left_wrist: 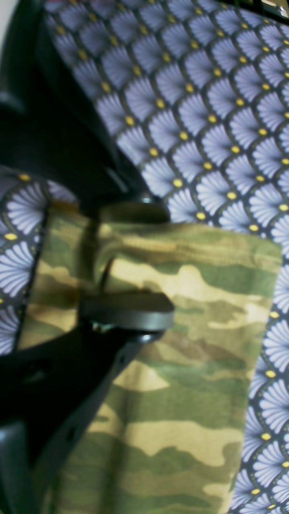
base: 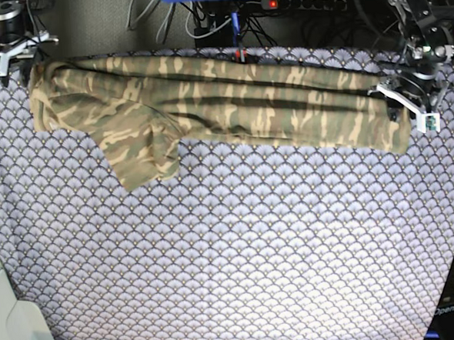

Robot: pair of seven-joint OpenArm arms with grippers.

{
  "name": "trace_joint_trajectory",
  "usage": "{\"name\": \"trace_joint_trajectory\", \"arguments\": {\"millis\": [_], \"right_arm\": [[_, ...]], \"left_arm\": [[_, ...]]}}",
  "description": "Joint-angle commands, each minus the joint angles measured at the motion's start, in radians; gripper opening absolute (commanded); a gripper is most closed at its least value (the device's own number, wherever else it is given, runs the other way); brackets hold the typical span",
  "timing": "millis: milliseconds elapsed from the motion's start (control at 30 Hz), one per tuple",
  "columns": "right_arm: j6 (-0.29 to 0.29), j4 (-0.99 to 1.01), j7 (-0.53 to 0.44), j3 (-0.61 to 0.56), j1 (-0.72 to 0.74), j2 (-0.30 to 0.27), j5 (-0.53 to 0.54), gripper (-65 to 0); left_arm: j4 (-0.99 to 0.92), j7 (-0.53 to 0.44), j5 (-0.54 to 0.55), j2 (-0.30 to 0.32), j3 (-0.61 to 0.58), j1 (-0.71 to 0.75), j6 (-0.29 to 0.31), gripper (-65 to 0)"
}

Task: Fold the T-shirt properly
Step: 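Open the right gripper and raise it off the strip's end, then lower the right gripper onto the strip's end and close on it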

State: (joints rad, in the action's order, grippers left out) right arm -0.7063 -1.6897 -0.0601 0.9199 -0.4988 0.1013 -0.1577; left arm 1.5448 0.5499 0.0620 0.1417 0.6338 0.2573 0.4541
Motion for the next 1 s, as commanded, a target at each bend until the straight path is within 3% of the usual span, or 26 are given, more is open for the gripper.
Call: {"name": "trace_joint_trajectory", "arguments": {"millis": [0, 200, 467, 800, 967], "right_arm": [[0.008, -0.022, -0.011, 0.009, 0.019, -0.019, 0.014, -39.0], [0.008, -0.071, 0.22, -0.043, 0.18, -0.09, 0.01, -35.2], [0.008, -0.188, 0.575, -0.284, 0.346, -0.165, 0.01, -23.9], [0.008, -0.181, 0.892, -0.577, 0.512, -0.163, 0.014, -23.5], [0.008, -0.117, 0.958, -0.629, 0.572, -0.122, 0.014, -23.5]], "left_arm": [[-0.013, -0.009, 0.006, 0.014, 0.005, -0.008, -0.001, -36.6], [-0.08, -0.017, 0.006, 0.02, 0.036, -0.008, 0.005, -36.6], [-0.07, -0.011, 0.006, 0.02, 0.041, 0.0, 0.007, -36.6], [-0.08, -0.011, 0.006, 0.02, 0.041, -0.002, 0.007, -36.6], [-0.071, -0.011, 0.006, 0.02, 0.041, -0.002, 0.007, -36.6]]}}
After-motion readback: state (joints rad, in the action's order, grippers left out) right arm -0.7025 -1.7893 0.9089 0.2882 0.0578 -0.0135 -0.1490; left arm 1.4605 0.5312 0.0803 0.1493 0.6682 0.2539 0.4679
